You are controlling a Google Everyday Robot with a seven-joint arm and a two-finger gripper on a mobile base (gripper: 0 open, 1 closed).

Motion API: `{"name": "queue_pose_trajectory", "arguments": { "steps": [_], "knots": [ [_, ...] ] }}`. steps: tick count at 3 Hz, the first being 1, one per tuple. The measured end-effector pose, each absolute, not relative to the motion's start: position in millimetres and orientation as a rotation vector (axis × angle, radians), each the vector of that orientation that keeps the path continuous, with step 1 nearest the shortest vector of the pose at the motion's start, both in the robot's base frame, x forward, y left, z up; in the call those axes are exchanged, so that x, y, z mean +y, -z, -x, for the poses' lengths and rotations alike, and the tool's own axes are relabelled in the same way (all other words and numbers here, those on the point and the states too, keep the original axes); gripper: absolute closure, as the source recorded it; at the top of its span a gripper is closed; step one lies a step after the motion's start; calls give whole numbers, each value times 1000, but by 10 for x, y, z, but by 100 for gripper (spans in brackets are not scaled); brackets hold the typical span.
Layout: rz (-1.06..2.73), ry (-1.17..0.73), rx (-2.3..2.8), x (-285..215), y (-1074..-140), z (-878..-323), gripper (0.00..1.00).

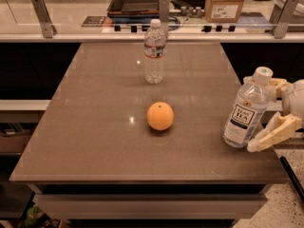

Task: Pick blue plastic bottle

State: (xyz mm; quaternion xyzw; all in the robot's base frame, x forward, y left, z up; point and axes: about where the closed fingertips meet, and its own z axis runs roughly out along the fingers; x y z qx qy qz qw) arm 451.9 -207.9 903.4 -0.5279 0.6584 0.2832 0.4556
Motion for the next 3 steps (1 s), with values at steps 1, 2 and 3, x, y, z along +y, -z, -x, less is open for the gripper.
{"name": "queue_pose_trajectory", "arguments": {
  "steps": [1,2,3],
  "knots": [
    [1284,-764,1576,-2010,-8952,-4574,0],
    [1288,-765,1575,-1990,-8955,-4575,19],
    [1291,-767,1572,-1967,-8959,-4578,42]
  ]
}}
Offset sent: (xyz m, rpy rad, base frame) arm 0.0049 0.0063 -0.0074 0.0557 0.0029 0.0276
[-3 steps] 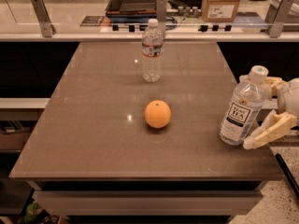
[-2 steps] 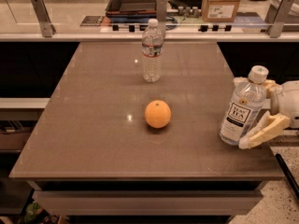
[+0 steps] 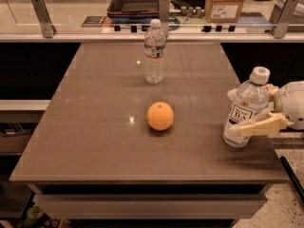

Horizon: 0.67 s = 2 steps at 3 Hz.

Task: Pick blue plastic bottle

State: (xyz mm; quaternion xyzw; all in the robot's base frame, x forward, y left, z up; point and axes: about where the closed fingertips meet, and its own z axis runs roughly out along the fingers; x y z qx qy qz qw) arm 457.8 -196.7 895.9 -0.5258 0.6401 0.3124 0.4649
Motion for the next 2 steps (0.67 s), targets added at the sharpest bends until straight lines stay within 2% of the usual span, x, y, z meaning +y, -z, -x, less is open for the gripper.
{"name": "queue_pose_trajectory", "arguments": {
  "steps": [2],
  "knots": [
    [1299,-771,1567,-1923,-8967,-4581,88]
  ]
}}
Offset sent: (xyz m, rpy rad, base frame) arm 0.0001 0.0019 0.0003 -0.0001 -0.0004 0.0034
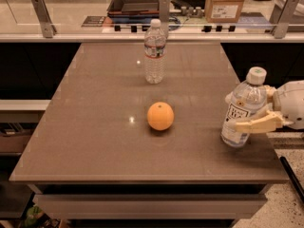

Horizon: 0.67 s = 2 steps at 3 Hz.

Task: Pick blue plastic bottle

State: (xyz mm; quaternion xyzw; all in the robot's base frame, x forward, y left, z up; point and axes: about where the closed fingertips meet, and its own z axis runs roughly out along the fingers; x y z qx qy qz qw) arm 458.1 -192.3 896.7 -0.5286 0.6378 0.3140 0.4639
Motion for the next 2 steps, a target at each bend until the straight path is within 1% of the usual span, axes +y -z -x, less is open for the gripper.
{"name": "queue_pose_trajectory", "arguments": {
  "steps": [1,2],
  "knots": [
    [1302,-773,1565,-1903,-8971,-4583,100],
    [1303,-773,1565,-1902,-8972,-4583,100]
  ]
}}
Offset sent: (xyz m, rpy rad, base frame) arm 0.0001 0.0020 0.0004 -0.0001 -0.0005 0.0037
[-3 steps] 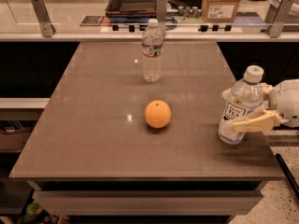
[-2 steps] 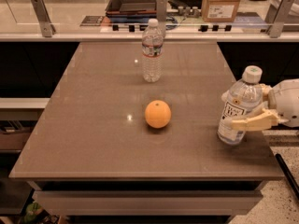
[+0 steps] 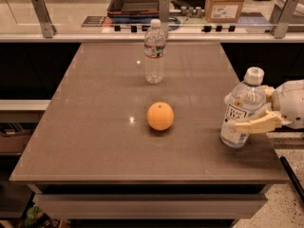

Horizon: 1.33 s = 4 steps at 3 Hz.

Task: Pick blue plastic bottle

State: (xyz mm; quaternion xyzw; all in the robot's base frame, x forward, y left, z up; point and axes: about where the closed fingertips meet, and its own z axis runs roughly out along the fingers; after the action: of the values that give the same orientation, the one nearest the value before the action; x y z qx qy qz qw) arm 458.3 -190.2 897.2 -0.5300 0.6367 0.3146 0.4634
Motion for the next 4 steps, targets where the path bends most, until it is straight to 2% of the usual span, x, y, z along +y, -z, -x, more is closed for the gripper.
{"name": "queue_pose_trajectory", "arguments": {
  "steps": [2,4],
  "knots": [
    [1371,-686,1578,-1831,-9254,-4612,100],
    [1433,-518,1587,-1886,-9822,-4534,100]
  ]
}}
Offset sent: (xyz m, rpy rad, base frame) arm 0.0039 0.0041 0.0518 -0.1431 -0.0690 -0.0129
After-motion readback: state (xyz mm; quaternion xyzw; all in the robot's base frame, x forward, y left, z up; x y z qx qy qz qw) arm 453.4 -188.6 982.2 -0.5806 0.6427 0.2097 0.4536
